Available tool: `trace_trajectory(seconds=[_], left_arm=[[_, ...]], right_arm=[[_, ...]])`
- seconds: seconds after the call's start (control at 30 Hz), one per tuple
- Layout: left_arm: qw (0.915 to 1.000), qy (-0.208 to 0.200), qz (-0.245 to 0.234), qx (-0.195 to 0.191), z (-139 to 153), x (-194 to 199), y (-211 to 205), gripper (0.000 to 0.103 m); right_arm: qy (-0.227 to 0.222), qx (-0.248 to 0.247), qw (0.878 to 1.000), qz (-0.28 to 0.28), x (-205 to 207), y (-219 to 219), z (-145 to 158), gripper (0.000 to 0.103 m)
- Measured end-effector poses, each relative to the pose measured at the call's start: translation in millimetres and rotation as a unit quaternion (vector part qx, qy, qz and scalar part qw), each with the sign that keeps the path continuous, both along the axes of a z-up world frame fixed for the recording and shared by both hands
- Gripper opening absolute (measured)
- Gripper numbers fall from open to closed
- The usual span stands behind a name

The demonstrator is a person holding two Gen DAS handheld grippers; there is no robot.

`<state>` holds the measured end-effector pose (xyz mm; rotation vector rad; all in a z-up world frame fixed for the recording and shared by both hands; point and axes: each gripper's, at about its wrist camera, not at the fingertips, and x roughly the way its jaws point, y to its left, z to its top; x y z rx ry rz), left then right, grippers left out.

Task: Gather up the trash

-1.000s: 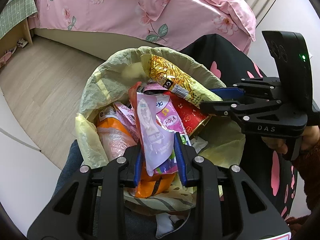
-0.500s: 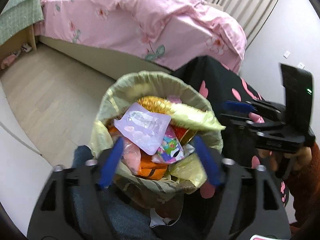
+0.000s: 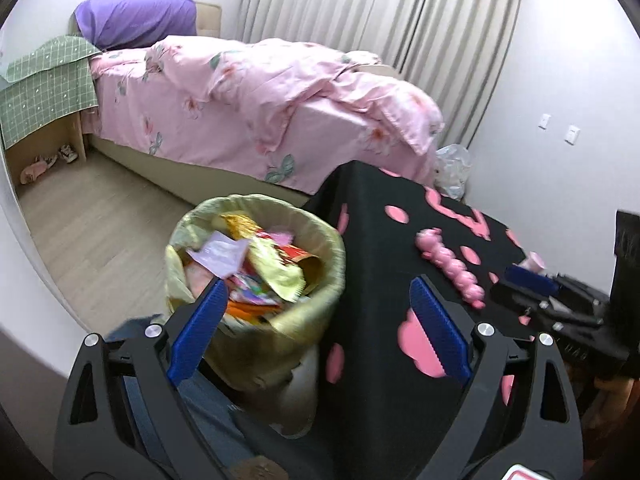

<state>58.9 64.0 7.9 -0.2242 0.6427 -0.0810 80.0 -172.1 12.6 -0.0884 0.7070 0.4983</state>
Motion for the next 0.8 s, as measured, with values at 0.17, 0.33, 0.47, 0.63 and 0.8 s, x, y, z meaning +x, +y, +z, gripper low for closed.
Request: trace_trajectory(seconds=[0.17,0.33,0.47,0.63,0.8], left_arm=[[0.9985,0.006,-0.006,0.054,13,-30,-29,0.088],[0.9961,0.005,0.016,0.087,18,-47,-37,0.088],[0.9968,0.004,0.008,0.079,18,-53,-35,0.088],[0.9959,0.005,-0.01,0.09,17,-60,-42,0.088],[0.9957,0.005,-0.007,0.092,16,-60,-44,0.088]], right_arm=[[-0.029,0.013,0.999,-0.018,-52,-21,11,0.047],[-0.057,0.002,0.997,-0.06,-83,-24,20,0.048],[-0.056,-0.005,0.996,-0.067,-94,-22,19,0.048],[-0.047,-0.004,0.997,-0.059,-95,-14,16,0.048],[-0.046,-0.004,0.997,-0.058,-95,-13,15,0.048]])
